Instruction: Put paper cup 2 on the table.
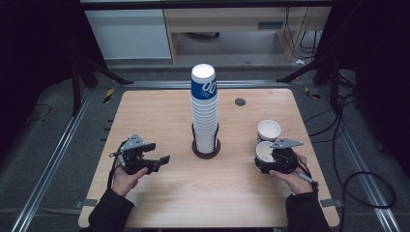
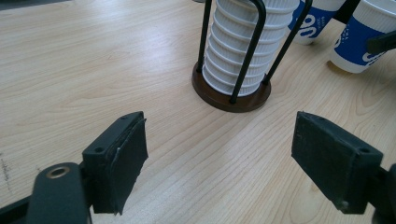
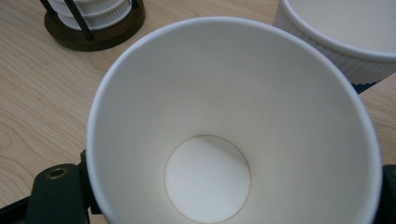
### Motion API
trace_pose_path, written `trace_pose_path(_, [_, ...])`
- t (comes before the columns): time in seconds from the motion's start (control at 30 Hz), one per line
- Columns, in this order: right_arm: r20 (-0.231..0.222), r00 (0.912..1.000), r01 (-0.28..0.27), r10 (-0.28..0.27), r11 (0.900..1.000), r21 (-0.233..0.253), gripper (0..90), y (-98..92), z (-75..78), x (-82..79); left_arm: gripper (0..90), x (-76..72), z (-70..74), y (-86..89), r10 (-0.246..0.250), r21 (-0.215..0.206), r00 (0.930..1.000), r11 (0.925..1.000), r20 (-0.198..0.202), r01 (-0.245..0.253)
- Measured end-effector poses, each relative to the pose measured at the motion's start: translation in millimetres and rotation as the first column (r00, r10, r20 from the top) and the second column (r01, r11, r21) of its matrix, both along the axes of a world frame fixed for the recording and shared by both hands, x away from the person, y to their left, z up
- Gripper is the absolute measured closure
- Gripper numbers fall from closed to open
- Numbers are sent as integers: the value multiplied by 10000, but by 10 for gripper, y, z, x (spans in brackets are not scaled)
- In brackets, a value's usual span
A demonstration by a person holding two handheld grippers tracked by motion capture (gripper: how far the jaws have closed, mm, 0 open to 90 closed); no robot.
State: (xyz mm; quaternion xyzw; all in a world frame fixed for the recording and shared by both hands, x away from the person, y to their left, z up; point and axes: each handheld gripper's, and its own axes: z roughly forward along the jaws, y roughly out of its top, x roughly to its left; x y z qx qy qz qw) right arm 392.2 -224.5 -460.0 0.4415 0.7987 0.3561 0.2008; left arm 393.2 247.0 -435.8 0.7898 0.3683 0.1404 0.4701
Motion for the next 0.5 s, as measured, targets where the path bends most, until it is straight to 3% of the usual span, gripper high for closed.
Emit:
trace_pose_path(0.23, [-49,10000,-47,45,9994,-349,193,4,-70,21,176,1,-5,-5,-11,74,10000,10000,-5,11])
trace_pose_path(0.5, [-109,9999,-64,60,9992,-389,185,-5,-101,26,175,5,-13,-9,-50,104,10000,9999,-51,51])
